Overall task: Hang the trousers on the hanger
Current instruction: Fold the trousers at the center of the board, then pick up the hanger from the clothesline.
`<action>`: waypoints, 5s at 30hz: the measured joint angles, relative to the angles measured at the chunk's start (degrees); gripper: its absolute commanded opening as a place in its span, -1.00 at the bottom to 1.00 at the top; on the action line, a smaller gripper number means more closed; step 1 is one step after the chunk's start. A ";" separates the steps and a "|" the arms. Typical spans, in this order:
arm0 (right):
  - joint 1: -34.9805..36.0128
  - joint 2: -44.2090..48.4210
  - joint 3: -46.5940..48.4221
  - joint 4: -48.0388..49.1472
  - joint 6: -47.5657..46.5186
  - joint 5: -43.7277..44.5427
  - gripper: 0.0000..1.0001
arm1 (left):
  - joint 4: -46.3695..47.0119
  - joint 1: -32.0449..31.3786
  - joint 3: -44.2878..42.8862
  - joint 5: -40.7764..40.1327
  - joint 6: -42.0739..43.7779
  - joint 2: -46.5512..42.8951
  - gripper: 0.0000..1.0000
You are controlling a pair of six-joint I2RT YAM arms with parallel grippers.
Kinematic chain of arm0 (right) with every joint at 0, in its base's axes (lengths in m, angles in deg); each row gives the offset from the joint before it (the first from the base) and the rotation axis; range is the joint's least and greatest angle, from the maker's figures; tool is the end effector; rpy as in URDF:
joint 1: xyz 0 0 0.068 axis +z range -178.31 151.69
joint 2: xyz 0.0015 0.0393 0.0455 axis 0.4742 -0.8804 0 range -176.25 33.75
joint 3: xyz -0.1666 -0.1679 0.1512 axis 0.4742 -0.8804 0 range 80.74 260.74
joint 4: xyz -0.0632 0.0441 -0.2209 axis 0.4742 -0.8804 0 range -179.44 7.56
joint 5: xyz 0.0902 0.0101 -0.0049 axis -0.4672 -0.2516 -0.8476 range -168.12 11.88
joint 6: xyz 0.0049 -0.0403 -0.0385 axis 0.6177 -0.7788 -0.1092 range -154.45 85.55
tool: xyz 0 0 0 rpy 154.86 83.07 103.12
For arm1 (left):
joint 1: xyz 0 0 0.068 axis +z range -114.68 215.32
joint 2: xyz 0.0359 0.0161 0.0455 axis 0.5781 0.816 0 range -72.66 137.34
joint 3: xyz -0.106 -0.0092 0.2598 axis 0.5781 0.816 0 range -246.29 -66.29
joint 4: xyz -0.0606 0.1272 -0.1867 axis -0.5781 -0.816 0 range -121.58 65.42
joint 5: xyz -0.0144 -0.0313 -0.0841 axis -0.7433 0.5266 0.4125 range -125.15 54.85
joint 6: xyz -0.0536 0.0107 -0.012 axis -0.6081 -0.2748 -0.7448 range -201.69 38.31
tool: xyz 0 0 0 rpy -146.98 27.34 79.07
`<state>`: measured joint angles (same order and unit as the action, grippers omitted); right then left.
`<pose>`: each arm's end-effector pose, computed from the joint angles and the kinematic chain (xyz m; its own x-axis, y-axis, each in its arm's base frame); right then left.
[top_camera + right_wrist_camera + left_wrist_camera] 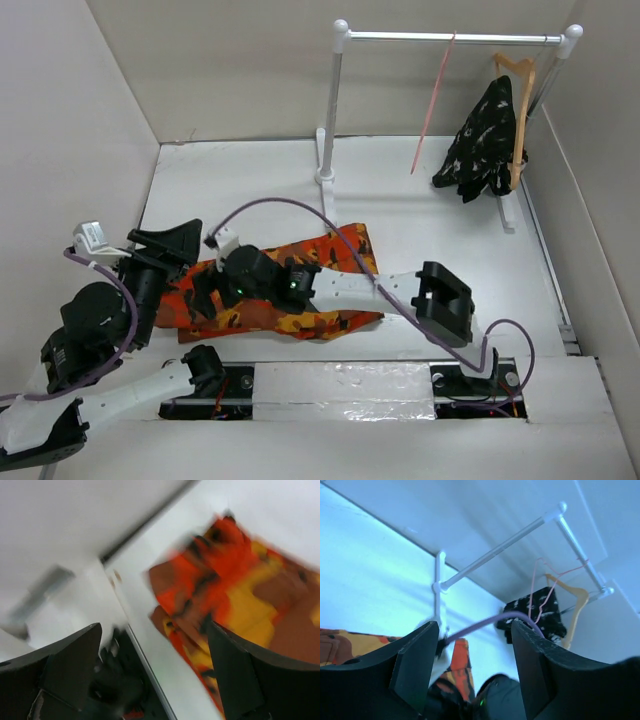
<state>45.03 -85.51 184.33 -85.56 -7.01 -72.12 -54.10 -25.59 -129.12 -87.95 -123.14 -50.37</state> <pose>0.1424 0.4615 0.3143 -0.5079 -0.0987 -0.8557 -0.7779 0.4793 0.4064 0.0212 0.0251 0.4209 -0.0285 -0.7722 -0.6348 0.1726 0.6217 -0.7640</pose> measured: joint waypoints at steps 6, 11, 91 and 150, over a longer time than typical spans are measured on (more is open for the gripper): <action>-3.72 16.72 -28.02 2.25 0.87 1.38 0.10 | -1.07 0.00 6.23 -0.33 -1.55 -0.37 0.18; -16.52 40.79 -45.27 7.30 2.23 6.40 -0.98 | 2.51 0.04 17.05 1.70 -4.50 2.10 0.22; -49.00 64.67 -39.69 -6.78 -2.23 4.31 -0.56 | 56.68 16.35 32.81 51.67 15.06 33.05 -1.00; -65.90 50.95 -51.39 1.51 -2.19 -27.76 -1.00 | 56.83 2.56 28.33 29.24 20.85 41.07 0.29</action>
<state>-20.87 -34.56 132.95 -84.05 -9.19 -99.88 2.73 -23.03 -100.79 -58.70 -102.29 -9.31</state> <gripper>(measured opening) 0.026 0.599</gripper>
